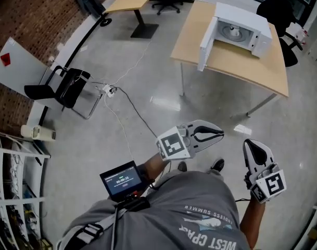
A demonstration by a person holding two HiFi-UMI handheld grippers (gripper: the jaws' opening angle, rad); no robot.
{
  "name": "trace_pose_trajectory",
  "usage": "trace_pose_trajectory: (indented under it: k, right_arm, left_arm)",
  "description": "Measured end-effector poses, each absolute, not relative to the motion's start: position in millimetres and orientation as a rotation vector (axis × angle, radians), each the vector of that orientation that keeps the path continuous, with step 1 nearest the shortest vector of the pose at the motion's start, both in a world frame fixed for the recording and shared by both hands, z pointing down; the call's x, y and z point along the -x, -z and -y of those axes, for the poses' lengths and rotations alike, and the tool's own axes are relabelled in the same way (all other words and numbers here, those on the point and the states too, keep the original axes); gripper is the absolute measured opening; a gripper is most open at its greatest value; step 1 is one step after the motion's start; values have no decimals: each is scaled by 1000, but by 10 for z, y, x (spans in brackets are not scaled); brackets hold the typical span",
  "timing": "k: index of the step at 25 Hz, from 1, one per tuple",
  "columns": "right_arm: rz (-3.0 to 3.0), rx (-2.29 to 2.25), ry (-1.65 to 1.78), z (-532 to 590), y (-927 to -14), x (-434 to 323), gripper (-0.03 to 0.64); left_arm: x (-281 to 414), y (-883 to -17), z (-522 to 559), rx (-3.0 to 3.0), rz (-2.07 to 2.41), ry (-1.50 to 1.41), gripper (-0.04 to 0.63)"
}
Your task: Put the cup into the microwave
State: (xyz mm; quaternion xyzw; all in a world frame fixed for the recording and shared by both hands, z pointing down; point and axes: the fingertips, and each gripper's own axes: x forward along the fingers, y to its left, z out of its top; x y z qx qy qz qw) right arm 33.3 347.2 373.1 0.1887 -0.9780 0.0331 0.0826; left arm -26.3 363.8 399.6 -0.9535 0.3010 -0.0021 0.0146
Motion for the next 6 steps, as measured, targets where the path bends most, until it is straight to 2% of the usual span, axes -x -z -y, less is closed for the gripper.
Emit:
trace_pose_trajectory:
  k: [6]
  right_arm:
    - [2916,-528,-98,-3487,-3966,-105,18]
  left_arm:
    - [439,-4243,-3666,2975,-946,-5,25]
